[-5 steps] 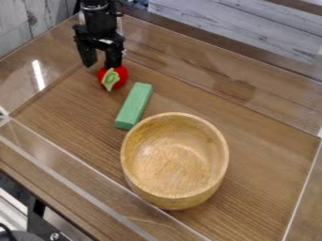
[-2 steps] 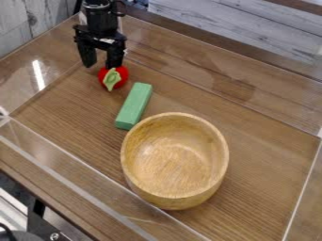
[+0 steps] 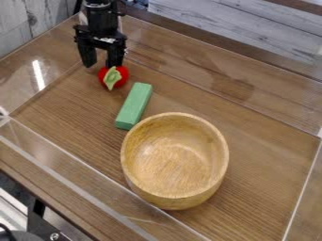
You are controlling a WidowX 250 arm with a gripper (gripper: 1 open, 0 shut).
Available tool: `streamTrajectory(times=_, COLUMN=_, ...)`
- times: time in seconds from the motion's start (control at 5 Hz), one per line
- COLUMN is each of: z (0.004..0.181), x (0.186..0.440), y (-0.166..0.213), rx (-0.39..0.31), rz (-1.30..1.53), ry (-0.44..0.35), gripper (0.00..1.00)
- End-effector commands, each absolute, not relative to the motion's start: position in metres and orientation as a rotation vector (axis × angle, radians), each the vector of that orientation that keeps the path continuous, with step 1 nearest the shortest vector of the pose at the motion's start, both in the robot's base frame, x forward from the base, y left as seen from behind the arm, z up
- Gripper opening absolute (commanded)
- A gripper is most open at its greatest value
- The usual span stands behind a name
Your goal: Move the red object to the right side of the table
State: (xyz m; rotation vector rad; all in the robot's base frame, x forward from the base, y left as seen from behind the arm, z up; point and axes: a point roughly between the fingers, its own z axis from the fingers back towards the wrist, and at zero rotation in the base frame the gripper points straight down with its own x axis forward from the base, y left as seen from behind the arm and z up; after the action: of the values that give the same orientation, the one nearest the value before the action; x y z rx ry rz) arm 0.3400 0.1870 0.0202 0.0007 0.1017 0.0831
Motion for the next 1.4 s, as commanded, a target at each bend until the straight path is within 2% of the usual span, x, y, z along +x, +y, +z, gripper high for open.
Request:
streamTrajectory(times=0.0, z=0.0161, x=0.3337, y=0.1933, rx=0.009, rz=0.133, ry=0.119, gripper=1.00)
streamTrajectory(times=0.6, z=0.0152, x=0.3239, y=0.1931, rx=0.002, rz=0.233, ry=0.155, gripper=1.00)
streamTrajectory(times=1.2, z=0.0143, x=0.3281, y=0.1866, rx=0.002, rz=0.240, ry=0.194, gripper=1.00)
